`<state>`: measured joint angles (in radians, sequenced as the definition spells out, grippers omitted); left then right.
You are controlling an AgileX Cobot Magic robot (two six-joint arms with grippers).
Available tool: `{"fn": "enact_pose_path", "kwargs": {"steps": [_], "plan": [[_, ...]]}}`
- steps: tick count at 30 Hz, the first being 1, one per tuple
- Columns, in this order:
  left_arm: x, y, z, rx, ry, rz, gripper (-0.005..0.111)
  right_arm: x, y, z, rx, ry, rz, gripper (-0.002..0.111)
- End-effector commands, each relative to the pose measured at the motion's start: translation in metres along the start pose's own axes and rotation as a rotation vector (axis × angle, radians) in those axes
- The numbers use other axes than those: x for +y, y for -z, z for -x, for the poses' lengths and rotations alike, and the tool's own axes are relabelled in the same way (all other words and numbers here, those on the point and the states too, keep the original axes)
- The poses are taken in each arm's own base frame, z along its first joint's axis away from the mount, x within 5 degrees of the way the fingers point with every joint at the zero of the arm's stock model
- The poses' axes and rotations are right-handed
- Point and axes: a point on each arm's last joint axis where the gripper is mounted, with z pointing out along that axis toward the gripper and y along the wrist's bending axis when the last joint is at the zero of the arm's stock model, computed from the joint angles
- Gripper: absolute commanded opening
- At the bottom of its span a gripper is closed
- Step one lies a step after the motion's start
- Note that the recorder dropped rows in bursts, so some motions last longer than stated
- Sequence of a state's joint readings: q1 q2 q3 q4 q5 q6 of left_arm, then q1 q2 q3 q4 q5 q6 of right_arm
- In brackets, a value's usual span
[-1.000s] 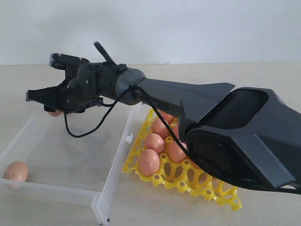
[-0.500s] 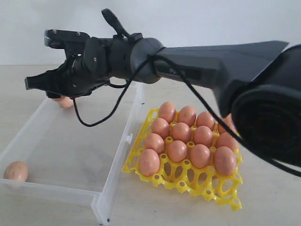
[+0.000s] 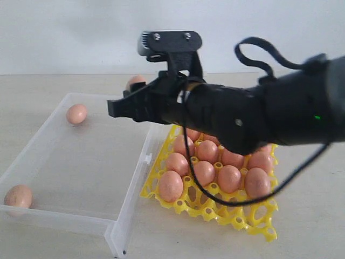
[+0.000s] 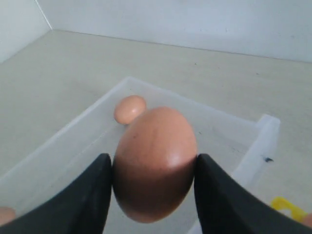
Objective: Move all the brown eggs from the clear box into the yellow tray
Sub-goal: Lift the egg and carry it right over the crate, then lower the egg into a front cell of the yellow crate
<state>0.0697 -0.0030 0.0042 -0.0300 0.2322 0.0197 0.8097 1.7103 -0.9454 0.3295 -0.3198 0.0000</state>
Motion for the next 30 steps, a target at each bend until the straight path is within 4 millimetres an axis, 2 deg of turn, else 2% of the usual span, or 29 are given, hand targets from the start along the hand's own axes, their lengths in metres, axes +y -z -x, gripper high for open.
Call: {"fn": "enact_pose_path", "kwargs": {"steps": [1,6,13,17,21,30], "plan": [[0.0,0.0,0.001,-0.001,0.005,0.0,-0.004,-0.012,0.045,-0.011,-0.058,0.019,-0.016,0.0],[0.0,0.0,0.001,-0.001,0.005,0.0,-0.004,-0.027,0.079,-0.041,-0.012,-0.001,-0.048,0.0],[0.0,0.0,0.001,-0.001,0.005,0.0,-0.004,-0.038,0.106,-0.072,0.085,0.006,-0.066,0.0],[0.0,0.0,0.001,-0.001,0.005,0.0,-0.004,-0.039,0.113,-0.084,0.153,0.006,-0.066,0.0],[0.0,0.0,0.001,-0.001,0.005,0.0,-0.004,-0.033,0.118,-0.095,0.18,0.014,-0.041,0.0],[0.0,0.0,0.001,-0.001,0.005,0.0,-0.004,-0.025,0.118,-0.096,0.147,0.049,-0.009,0.0]]}}
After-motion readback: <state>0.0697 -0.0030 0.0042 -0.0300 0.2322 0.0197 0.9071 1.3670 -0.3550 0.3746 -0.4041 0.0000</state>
